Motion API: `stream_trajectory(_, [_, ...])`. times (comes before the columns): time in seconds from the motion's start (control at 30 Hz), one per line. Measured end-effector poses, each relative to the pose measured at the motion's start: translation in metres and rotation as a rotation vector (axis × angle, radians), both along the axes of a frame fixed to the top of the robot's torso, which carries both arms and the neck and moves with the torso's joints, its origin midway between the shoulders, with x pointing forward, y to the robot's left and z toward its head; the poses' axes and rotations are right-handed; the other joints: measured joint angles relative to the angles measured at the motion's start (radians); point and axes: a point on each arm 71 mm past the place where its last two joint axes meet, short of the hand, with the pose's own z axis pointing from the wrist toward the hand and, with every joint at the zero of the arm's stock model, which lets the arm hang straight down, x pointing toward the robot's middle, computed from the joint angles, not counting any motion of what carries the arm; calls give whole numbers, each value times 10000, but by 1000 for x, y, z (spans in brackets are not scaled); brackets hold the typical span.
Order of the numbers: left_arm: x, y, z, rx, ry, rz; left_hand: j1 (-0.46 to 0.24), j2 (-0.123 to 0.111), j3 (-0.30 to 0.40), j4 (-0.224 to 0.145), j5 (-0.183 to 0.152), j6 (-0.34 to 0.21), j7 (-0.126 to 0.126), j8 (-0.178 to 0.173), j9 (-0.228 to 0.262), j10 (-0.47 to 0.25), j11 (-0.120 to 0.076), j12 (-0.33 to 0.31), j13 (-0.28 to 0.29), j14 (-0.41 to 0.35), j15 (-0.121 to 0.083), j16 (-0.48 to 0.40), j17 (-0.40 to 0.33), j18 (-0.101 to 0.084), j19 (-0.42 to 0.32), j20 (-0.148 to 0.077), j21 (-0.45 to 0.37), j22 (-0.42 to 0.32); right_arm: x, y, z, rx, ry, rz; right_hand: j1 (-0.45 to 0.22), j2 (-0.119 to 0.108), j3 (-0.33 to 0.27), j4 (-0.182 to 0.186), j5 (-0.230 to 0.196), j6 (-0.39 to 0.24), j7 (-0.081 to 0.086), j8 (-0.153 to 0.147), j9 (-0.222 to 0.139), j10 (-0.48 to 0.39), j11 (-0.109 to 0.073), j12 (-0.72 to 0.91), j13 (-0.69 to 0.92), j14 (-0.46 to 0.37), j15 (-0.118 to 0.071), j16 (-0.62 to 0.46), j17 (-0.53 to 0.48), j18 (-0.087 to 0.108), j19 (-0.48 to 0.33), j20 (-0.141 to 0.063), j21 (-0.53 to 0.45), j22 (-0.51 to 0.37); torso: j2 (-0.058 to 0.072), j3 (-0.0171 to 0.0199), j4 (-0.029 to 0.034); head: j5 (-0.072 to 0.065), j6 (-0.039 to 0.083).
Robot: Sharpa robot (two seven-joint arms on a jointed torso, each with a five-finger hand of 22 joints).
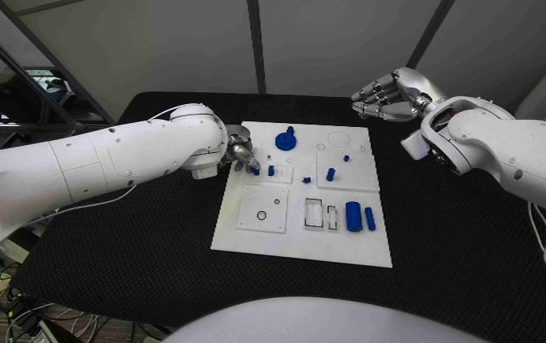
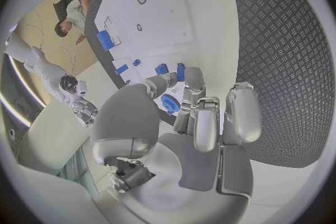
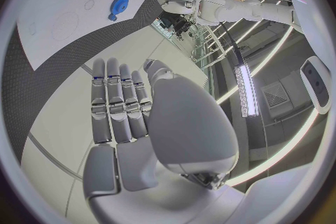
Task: Assemble the parts on the task board
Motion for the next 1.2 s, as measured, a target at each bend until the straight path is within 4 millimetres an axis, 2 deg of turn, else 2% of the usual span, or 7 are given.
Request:
stream_trajectory(0.37, [1,-4,0,130,-28,-139,-1,-1,0,-1,3,-1,1,6,-9,20,20,84,71,-37,-36,0,0,0,0,0,39,8,0,0,0,1,5,11,0,0,0,0,0,0,0,0,0,0,0,0,0,0,0,0,0,1,0,0,0,1,6,0,0,12,-18])
stream_trajectory(0.5, [1,-4,0,199,23,-194,-165,-57,-22,-23,285,0,1,65,-39,38,38,215,198,-36,-36,0,0,0,2,-2,40,7,0,0,0,-1,7,6,0,0,0,0,0,0,0,0,0,0,0,0,0,0,0,0,1,0,0,0,0,1,7,3,0,-5,-42])
stream_trajectory(0.53, [1,-4,0,215,39,-202,-187,-80,-59,-62,467,18,-17,78,-68,75,66,251,231,-36,-36,0,0,0,29,-29,40,7,0,0,0,-1,8,8,0,0,0,0,0,0,0,0,0,0,0,0,0,0,0,0,0,1,0,0,0,1,7,3,0,-9,-45])
stream_trajectory(0.6, [2,-4,0,240,62,-219,-188,-81,-83,-86,613,45,-44,116,-95,138,3,258,276,-36,-35,0,0,0,36,-37,40,7,-1,0,0,2,9,16,0,0,0,0,0,0,0,0,0,0,0,0,0,0,0,0,0,0,0,0,0,-1,7,4,0,-16,-52])
stream_trajectory(0.83, [3,-4,0,304,131,-273,-306,-94,-153,-158,720,56,-54,143,-144,194,19,455,464,-1,-69,0,0,-1,36,-37,40,6,-2,2,0,15,14,60,0,0,28,-28,0,0,0,0,0,-36,35,0,0,0,0,0,-19,0,36,-36,0,-24,6,5,0,-17,-70])
stream_trajectory(1.1, [5,-5,0,336,138,-287,-563,56,-338,-487,745,200,-198,193,-385,396,-75,640,744,-4,-73,0,0,0,72,-72,39,6,-2,1,0,12,19,54,0,0,28,-28,0,0,0,0,0,-36,35,0,0,0,0,0,-18,1,36,-36,0,-23,5,2,-1,-17,-92])
stream_trajectory(1.2, [6,-6,0,342,135,-283,-622,11,-278,-719,745,217,-214,223,-488,435,-64,678,777,-33,-102,0,0,0,72,-72,43,6,-2,1,0,11,21,50,0,0,27,-28,0,0,0,0,0,-35,35,0,0,0,0,0,-18,1,36,-36,0,-23,2,3,-1,-22,-92])
